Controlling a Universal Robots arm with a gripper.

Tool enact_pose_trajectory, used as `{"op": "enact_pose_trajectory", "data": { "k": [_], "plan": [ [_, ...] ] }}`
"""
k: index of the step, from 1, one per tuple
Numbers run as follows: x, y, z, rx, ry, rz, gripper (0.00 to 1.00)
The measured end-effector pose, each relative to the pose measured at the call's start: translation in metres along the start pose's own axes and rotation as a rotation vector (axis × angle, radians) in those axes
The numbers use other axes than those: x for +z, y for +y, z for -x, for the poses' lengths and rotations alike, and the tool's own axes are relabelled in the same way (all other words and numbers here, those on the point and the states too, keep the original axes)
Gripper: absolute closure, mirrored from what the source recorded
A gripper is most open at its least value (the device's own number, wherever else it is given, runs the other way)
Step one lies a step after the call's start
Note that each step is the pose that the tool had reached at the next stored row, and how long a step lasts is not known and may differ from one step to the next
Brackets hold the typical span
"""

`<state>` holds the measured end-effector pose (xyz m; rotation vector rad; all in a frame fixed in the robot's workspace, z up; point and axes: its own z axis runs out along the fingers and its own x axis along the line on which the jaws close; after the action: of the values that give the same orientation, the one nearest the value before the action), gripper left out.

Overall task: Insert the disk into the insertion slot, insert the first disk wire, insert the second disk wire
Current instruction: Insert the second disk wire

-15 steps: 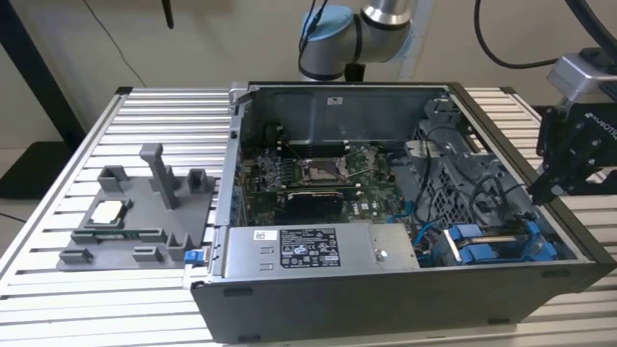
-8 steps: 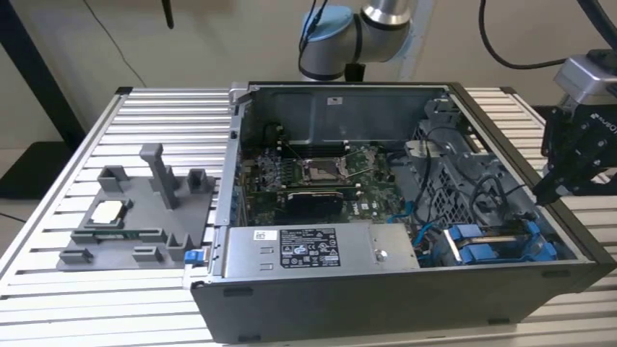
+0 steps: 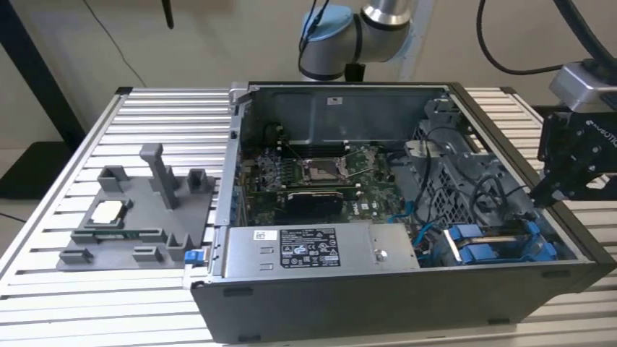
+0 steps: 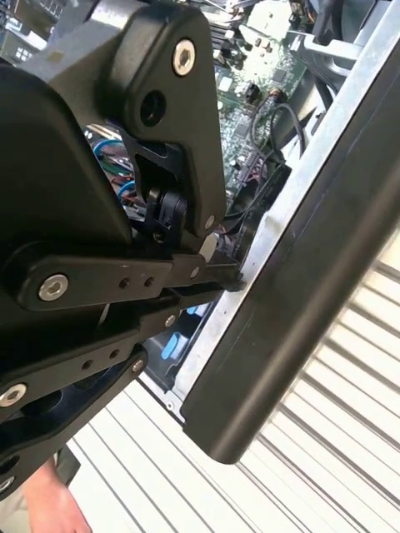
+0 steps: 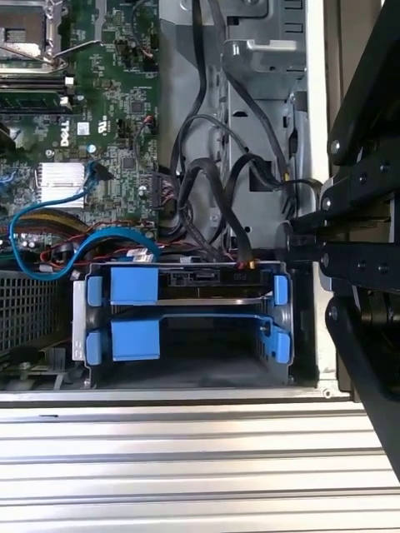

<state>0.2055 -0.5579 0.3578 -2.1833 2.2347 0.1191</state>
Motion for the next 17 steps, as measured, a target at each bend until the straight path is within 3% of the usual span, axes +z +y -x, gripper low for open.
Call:
{"op": "enact_pose_trajectory", "data": {
  "k": [4,9,17],
  "plan": [
    [-0.0019,0.0001,-0.0003,0.000,-0.0016,0.0057,0.84],
    [-0.0176,0.0013,0.0006,0.000,-0.0003,0.0056,0.84],
    [-0.0290,0.0093,0.0012,0.000,-0.0004,0.0052,0.84]
  ]
}}
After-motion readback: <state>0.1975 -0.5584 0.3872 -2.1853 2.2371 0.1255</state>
